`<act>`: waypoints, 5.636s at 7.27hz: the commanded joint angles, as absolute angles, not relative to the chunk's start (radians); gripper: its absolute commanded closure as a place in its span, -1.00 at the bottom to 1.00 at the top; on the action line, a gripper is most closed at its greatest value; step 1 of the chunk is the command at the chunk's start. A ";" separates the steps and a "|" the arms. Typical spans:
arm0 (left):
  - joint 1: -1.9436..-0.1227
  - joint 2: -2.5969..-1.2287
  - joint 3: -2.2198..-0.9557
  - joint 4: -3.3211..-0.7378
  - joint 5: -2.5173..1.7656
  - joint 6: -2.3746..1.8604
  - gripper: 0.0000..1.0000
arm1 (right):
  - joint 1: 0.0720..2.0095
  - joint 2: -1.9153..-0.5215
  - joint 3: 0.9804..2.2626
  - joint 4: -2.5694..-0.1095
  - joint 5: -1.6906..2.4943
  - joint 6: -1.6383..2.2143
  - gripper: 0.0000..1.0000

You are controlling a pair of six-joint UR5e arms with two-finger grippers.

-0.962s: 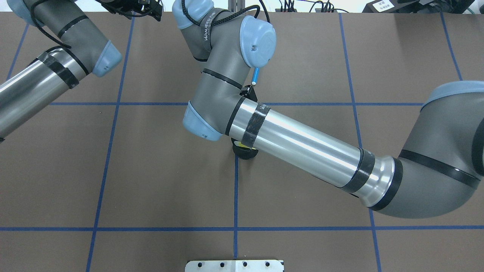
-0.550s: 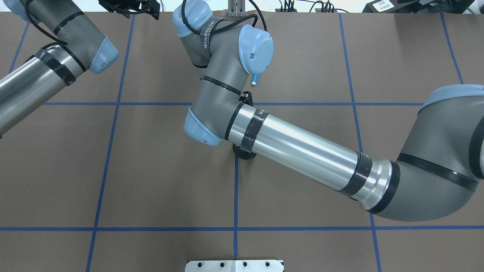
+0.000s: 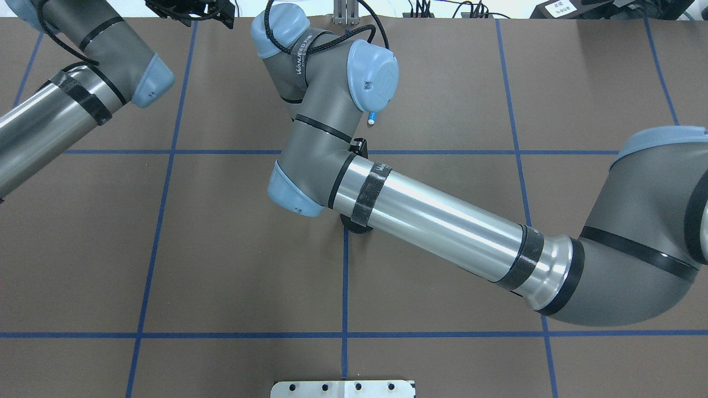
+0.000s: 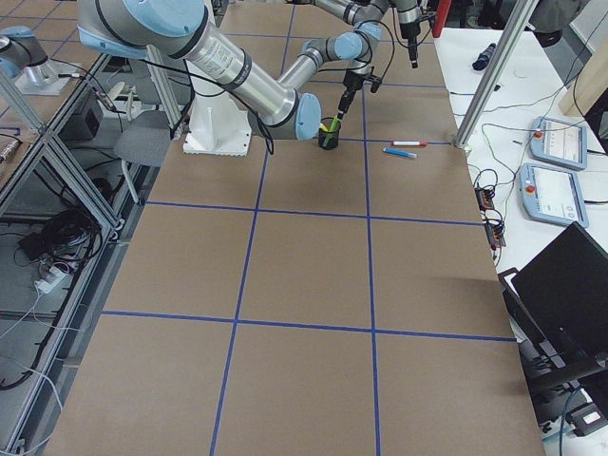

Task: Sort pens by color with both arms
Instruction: 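Lower the right gripper into the cup and close on the green marker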

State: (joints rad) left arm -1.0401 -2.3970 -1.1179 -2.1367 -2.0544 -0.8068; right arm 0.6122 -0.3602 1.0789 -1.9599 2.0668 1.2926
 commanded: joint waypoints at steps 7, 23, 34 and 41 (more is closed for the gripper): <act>-1.040 -2.401 -1.120 -2.137 -2.056 -0.808 -1.00 | 0.601 -0.387 1.114 -2.003 2.068 1.285 -0.15; -1.040 -2.398 -1.118 -2.137 -2.056 -0.808 -1.00 | 0.595 -0.410 1.204 -2.054 2.059 1.285 0.78; -1.040 -2.398 -1.115 -2.137 -2.056 -0.807 -1.00 | 0.583 -0.420 1.212 -2.054 2.049 1.290 0.32; -1.042 -2.398 -1.114 -2.137 -2.054 -0.807 -1.00 | 0.581 -0.414 1.213 -2.054 2.046 1.296 -0.05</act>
